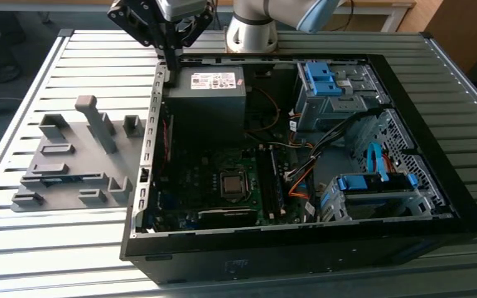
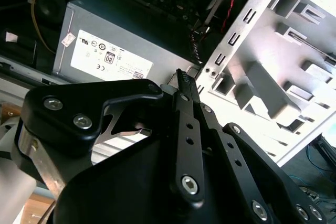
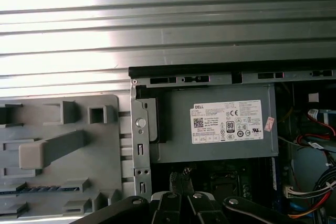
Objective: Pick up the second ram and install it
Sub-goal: 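Reach for the second ram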
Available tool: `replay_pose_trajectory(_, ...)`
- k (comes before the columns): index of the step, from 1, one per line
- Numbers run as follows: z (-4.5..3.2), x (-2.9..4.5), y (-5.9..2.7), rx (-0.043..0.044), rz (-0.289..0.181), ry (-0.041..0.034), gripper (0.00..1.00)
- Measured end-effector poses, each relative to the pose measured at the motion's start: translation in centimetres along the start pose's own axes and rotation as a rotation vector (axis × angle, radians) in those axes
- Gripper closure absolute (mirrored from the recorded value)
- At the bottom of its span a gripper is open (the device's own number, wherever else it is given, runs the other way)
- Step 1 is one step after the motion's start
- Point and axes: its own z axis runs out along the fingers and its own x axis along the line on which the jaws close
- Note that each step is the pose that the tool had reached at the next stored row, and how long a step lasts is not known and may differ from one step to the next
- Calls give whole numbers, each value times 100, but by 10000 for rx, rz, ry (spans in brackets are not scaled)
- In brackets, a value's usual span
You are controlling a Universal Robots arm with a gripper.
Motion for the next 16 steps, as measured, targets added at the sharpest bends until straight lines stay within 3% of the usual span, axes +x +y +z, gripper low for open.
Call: replay_pose_trajectory(16, 0, 31, -2, 0, 0, 0, 89)
